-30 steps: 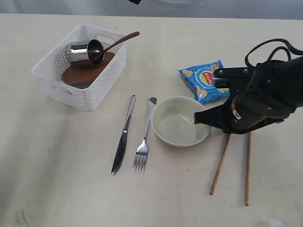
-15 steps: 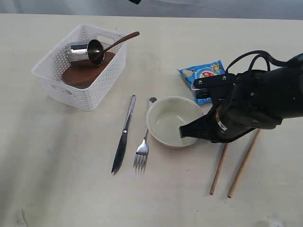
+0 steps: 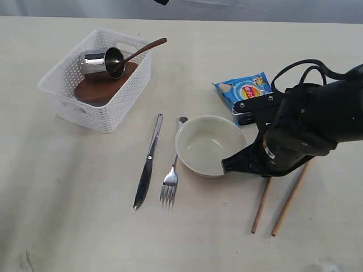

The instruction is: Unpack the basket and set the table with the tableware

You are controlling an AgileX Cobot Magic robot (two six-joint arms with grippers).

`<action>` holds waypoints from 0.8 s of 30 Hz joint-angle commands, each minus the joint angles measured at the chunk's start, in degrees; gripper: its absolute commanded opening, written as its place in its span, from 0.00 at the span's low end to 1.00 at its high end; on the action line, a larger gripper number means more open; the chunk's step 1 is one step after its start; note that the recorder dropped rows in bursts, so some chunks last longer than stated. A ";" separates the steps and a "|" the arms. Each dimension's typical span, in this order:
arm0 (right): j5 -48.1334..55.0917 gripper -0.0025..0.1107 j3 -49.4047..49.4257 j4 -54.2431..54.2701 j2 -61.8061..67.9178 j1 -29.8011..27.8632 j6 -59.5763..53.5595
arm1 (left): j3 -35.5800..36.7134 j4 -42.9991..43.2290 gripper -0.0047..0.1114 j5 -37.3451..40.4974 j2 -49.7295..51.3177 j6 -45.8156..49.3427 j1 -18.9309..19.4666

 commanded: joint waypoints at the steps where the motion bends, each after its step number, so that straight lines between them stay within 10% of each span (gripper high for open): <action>1: 1.71 0.02 0.23 2.60 -0.65 -0.01 -4.79 | 0.32 -0.06 0.04 0.21 -0.01 -0.14 0.23; 17: 10.71 0.02 0.23 2.87 -9.35 -0.26 -10.39 | 0.32 -0.06 0.04 0.21 -0.01 -0.14 0.23; 24: 11.79 0.02 0.23 1.14 -8.72 -11.40 -8.32 | 0.32 -0.06 0.04 0.21 -0.01 -0.26 0.23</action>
